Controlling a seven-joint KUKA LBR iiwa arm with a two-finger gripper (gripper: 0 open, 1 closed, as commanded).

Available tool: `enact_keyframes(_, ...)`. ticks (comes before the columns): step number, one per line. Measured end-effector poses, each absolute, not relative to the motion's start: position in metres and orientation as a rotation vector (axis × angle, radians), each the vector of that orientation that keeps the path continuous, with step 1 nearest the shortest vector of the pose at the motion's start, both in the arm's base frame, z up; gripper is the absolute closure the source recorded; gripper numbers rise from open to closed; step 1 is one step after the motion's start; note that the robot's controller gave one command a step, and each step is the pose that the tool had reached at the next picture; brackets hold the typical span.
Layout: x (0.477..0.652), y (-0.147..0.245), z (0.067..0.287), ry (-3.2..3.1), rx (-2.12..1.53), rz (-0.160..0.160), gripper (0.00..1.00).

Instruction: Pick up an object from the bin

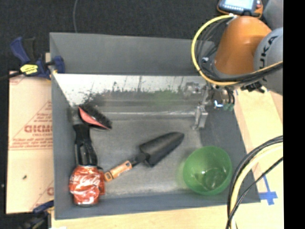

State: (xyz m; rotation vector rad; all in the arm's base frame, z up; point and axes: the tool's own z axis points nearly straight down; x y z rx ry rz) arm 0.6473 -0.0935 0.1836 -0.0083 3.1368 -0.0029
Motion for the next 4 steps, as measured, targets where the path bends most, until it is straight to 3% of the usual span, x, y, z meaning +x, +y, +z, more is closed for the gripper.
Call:
enact_keyframes(1, 0.647, -0.093, 0.184, 3.137, -0.009, -0.003, 1.0)
enact_keyframes(2, 0.647, -0.093, 0.184, 3.137, -0.009, -0.003, 1.0)
enact_keyframes(3, 0.643, -0.083, 0.151, 3.022, -0.836, -0.006, 1.0)
enact_keyframes(4, 0.626, -0.053, 0.113, 3.132, 0.006, -0.004, 1.0)
